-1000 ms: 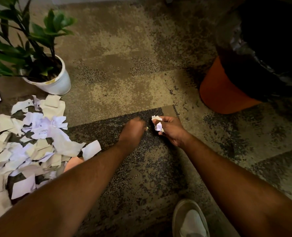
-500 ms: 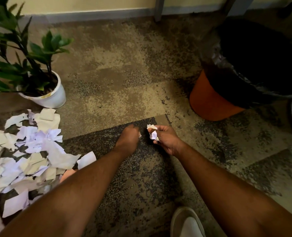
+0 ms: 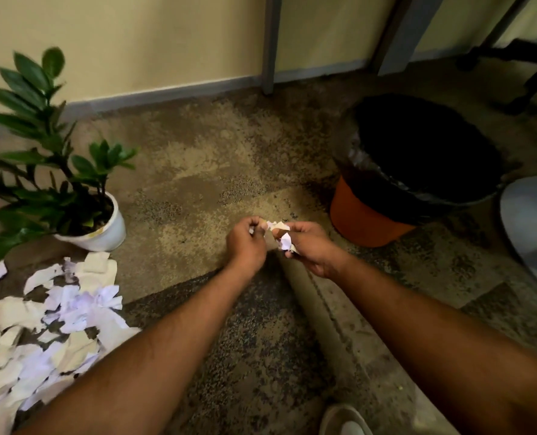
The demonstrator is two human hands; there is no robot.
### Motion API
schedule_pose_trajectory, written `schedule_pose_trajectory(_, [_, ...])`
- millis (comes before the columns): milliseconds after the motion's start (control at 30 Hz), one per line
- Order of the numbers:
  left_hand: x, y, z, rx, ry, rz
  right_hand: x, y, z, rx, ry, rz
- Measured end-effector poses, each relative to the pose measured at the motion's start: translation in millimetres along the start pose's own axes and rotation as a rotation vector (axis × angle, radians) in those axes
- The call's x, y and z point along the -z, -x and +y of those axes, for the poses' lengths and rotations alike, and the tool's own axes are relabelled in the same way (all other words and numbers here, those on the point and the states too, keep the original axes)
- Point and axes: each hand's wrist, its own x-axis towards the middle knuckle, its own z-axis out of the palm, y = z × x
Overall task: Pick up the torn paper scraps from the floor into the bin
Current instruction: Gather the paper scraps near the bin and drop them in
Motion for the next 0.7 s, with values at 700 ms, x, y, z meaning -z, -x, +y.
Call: schedule_pose_trajectory(700, [-144, -19, 244, -0.194, -0.200, -0.294, 156, 33, -203, 0.192, 0.226, 0.563])
